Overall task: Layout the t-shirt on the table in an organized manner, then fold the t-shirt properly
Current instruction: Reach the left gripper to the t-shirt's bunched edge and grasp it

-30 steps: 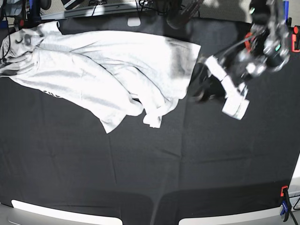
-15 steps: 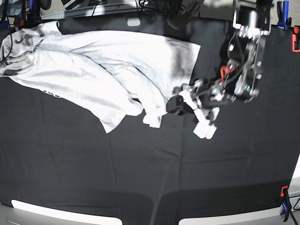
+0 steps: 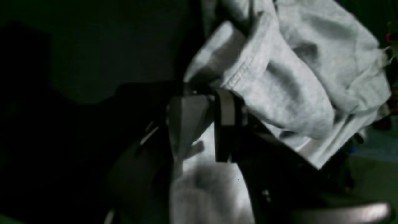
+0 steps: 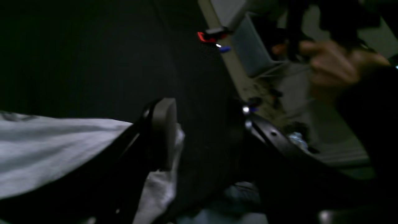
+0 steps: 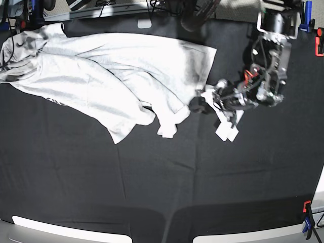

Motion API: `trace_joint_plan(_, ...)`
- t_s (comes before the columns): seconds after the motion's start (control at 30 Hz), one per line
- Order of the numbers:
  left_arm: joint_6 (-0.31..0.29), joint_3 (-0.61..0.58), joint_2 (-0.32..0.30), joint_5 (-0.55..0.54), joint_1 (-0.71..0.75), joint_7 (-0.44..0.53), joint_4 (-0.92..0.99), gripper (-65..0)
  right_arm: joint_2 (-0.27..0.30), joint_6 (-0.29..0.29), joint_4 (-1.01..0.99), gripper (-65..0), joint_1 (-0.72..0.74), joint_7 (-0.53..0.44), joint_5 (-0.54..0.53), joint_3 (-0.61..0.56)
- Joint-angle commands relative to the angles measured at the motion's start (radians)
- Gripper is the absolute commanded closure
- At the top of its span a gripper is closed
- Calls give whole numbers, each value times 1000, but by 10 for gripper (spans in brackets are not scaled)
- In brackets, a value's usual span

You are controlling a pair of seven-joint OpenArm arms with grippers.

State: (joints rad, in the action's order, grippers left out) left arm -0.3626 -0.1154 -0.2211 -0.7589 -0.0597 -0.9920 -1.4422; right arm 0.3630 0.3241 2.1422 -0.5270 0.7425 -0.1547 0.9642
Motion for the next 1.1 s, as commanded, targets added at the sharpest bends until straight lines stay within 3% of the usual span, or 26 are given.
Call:
trace_joint_plan(0.0, -3, 2, 10, -17, -1, 14, -9, -166, 19, -9, 18, -261, 0, -19, -6, 9)
trace_joint_plan(0.43, -11, -11, 69, -43, 60, 27, -6, -166, 19, -9, 18, -261, 0, -19, -36, 9)
trace_joint_plan(0.6, -36, -74, 92, 124, 79, 81, -6, -166, 19, 22, 18, -261, 0, -19, -66, 9)
trace_joint_plan(0.77, 19, -74, 78, 193, 53, 186, -6, -166, 19, 37, 18, -261, 0, -19, -66, 9)
trace_joint_plan(0.97, 19, -69, 67, 216, 16, 109, -10, -176, 19, 37, 18, -261, 0, -19, -66, 9)
trace_joint_plan(1.07, 19, -43, 68, 159, -3, 18, -26, -267, 19, 37, 18, -261, 0, -18, -66, 9)
